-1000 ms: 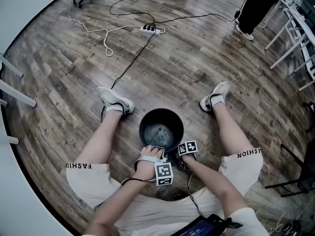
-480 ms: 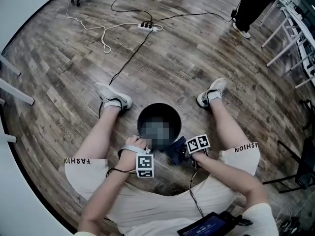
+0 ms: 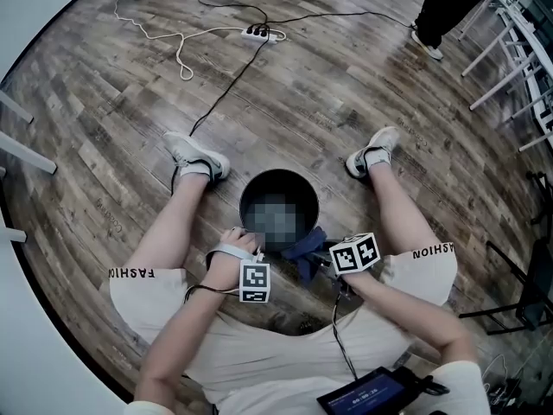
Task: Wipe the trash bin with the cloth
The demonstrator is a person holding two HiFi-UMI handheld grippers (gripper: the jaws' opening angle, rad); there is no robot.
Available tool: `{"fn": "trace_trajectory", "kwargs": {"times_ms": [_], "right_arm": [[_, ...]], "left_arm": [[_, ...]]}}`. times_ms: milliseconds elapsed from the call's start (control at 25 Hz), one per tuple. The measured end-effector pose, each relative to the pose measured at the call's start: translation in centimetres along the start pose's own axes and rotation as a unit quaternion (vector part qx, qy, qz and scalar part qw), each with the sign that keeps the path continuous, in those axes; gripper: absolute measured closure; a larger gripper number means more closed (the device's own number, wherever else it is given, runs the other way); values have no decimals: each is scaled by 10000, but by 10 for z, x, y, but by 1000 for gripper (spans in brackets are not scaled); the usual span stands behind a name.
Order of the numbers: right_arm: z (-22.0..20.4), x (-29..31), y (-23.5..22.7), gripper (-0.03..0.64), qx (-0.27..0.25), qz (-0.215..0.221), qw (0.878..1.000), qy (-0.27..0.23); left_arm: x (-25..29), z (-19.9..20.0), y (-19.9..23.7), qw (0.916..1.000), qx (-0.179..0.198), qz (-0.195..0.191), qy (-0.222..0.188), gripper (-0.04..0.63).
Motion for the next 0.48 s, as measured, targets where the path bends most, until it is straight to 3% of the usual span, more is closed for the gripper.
{"fn": "trace_trajectory", "kwargs": {"times_ms": [320,480], "right_arm": [[2,42,-55,529,168,-635,9972,348],[1,69,-95,529,618,-772,9947,295]], "left_arm": [[-3,23,1,9998,37,-2,-220,488],[-2,32,5,9993,-255,-50,-266,503]]}}
Point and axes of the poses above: the fingertips, and each gripper's own axes: x forward along the fingers, y to its left, z out of its top, the point moved 9 cm from there along -x, backward along the fingers, and after that the axes turned 14 degrees about x, right-handed, at the moved point
